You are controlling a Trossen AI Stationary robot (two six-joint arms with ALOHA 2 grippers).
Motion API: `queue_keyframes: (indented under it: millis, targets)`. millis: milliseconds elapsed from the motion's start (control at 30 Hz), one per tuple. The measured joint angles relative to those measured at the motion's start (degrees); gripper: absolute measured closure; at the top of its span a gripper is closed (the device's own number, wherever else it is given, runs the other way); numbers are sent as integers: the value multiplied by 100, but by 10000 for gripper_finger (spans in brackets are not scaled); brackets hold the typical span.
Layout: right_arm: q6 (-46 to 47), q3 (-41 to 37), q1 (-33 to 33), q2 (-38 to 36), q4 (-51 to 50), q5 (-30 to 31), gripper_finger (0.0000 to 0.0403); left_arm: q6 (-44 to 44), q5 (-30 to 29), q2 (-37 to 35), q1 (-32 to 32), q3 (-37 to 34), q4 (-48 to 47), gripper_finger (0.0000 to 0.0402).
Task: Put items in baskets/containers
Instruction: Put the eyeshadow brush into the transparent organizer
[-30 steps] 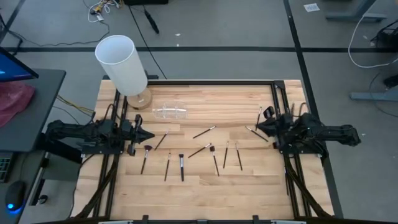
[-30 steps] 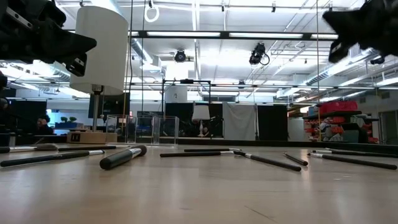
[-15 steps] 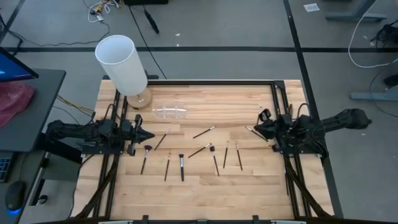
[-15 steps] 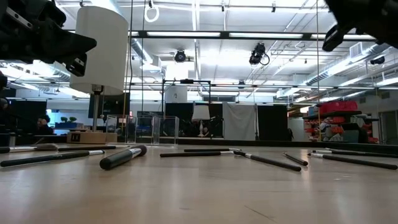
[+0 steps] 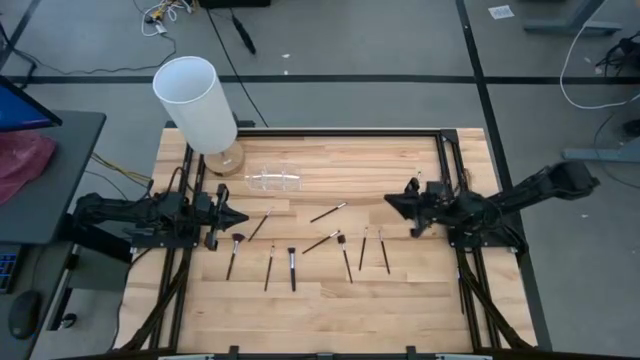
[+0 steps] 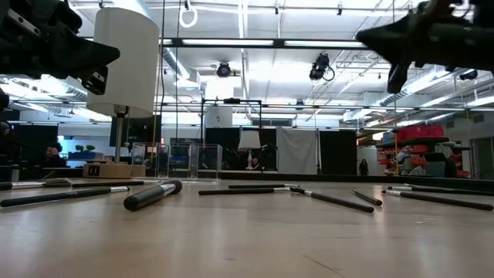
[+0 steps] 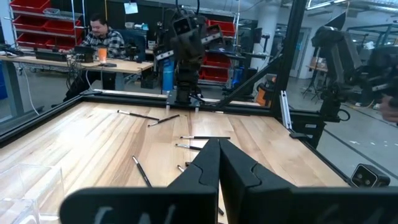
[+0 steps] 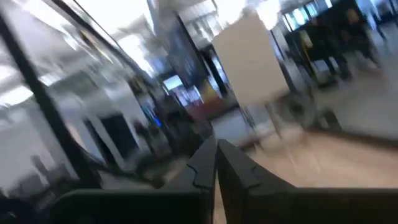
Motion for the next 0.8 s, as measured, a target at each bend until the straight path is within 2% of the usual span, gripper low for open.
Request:
queue_keyframes:
  millis: [200, 333, 433, 600, 800]
  targets:
    - [458, 1547, 420, 463, -3353, 800, 383, 0, 1, -1, 0, 0, 0, 399]
    - [1280, 2611, 695, 755, -5845, 1245, 383, 0, 1, 0, 0, 0, 0, 399]
    - [2030, 3078, 859, 945, -7031, 1306, 383, -2, 1, 0, 0, 0, 0, 399]
    - [3150, 3182, 1115, 1224, -7895, 859, 361, 0, 0, 0, 0, -1, -1, 399]
    - [4224, 3035, 1280, 1628, -8882, -195, 271, 0, 1, 0, 0, 0, -2, 399]
